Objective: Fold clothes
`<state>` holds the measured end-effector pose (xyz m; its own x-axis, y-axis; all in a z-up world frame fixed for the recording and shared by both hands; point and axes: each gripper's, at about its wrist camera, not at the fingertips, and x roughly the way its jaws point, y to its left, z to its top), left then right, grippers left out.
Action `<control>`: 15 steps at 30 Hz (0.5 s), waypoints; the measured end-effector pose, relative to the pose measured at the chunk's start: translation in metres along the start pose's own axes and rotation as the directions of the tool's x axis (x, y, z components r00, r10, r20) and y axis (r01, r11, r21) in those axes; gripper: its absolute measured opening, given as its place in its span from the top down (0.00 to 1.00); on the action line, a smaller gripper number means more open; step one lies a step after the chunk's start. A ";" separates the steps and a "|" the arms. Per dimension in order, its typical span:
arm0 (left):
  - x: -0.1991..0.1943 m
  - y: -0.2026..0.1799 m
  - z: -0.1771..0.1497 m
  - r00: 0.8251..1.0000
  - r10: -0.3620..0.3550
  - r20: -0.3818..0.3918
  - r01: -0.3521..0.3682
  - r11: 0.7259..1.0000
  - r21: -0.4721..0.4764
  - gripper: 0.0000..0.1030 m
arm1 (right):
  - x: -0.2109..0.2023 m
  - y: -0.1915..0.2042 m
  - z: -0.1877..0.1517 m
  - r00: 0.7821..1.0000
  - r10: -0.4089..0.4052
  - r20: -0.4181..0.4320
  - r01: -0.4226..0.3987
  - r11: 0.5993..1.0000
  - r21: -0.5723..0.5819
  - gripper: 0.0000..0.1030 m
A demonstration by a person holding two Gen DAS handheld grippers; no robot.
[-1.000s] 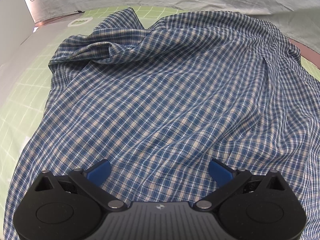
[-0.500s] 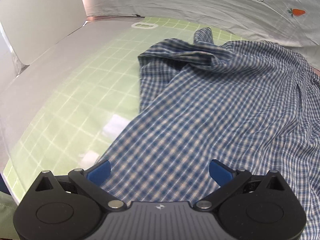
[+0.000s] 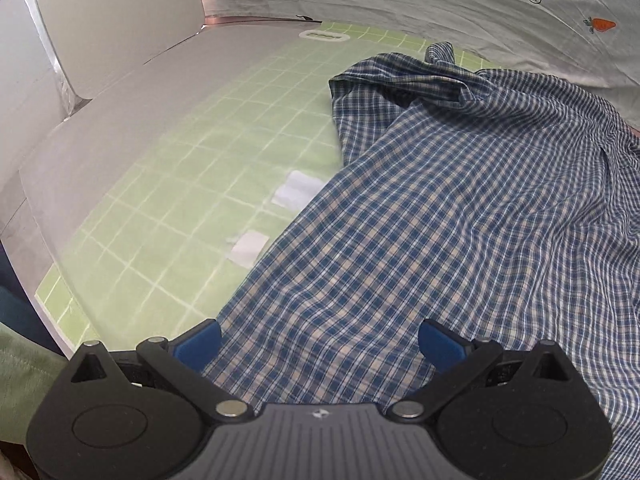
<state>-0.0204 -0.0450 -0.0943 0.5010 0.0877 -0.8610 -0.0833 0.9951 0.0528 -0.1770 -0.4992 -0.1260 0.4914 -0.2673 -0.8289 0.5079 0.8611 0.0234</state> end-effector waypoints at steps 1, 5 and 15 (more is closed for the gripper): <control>0.000 0.000 -0.001 1.000 -0.001 0.000 0.001 1.000 -0.002 0.00 | -0.001 0.002 -0.002 1.000 0.004 0.000 -0.004 1.000 -0.026 1.00; -0.001 -0.002 -0.004 1.000 -0.003 0.002 0.003 1.000 -0.010 0.00 | -0.005 -0.004 -0.005 1.000 -0.003 0.007 0.003 0.997 -0.079 1.00; 0.005 0.009 0.011 1.000 -0.007 0.017 0.008 0.999 -0.032 0.00 | -0.011 -0.029 0.010 0.994 -0.107 0.024 0.107 0.994 -0.004 0.39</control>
<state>-0.0096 -0.0349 -0.0927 0.5164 0.0810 -0.8525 -0.1065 0.9939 0.0299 -0.1899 -0.5257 -0.1117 0.4514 -0.3682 -0.8128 0.5545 0.8294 -0.0677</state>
